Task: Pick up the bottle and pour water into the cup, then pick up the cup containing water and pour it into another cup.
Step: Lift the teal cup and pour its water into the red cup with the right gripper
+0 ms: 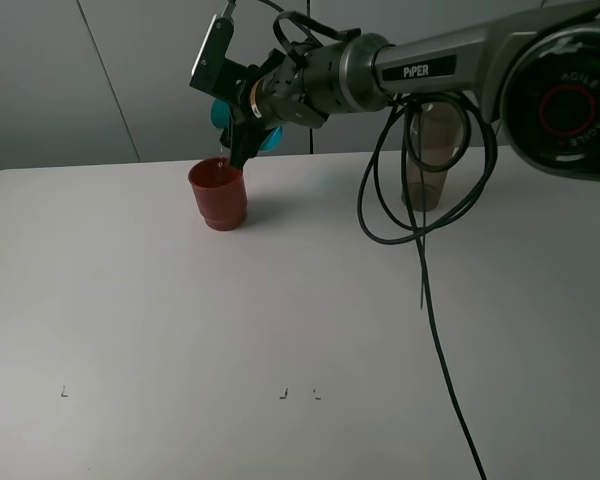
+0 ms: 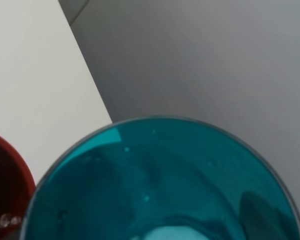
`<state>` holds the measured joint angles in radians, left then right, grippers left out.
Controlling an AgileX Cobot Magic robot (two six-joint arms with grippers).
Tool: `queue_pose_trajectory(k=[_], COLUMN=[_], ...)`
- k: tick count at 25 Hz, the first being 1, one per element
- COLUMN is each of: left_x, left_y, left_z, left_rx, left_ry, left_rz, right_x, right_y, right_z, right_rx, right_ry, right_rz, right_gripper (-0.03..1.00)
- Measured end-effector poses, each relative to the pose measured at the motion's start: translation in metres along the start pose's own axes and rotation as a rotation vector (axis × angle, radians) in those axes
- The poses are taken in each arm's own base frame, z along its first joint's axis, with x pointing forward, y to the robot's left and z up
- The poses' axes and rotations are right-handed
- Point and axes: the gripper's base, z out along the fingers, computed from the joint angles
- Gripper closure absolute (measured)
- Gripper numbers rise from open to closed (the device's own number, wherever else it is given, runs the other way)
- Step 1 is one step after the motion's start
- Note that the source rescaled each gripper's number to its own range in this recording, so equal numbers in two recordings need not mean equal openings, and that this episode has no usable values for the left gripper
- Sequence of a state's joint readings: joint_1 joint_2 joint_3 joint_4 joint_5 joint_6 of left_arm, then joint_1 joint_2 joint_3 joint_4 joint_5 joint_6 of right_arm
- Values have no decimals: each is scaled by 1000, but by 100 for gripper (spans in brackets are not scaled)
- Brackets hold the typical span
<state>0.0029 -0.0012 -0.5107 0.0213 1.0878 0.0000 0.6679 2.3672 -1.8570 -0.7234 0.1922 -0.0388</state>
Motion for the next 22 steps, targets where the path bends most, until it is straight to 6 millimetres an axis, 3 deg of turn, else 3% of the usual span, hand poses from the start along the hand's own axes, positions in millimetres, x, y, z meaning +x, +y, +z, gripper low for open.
queue_pose_trajectory(k=[7, 22], left_x=[0, 0], left_y=[0, 0], left_z=[0, 0], left_rx=[0, 0], left_ry=[0, 0], left_rz=[0, 0], right_x=[-3, 2], right_y=[5, 6], right_z=[-1, -1], right_rx=[-6, -8], right_ry=[15, 82], right_rz=[-104, -146], right_gripper=[89, 89])
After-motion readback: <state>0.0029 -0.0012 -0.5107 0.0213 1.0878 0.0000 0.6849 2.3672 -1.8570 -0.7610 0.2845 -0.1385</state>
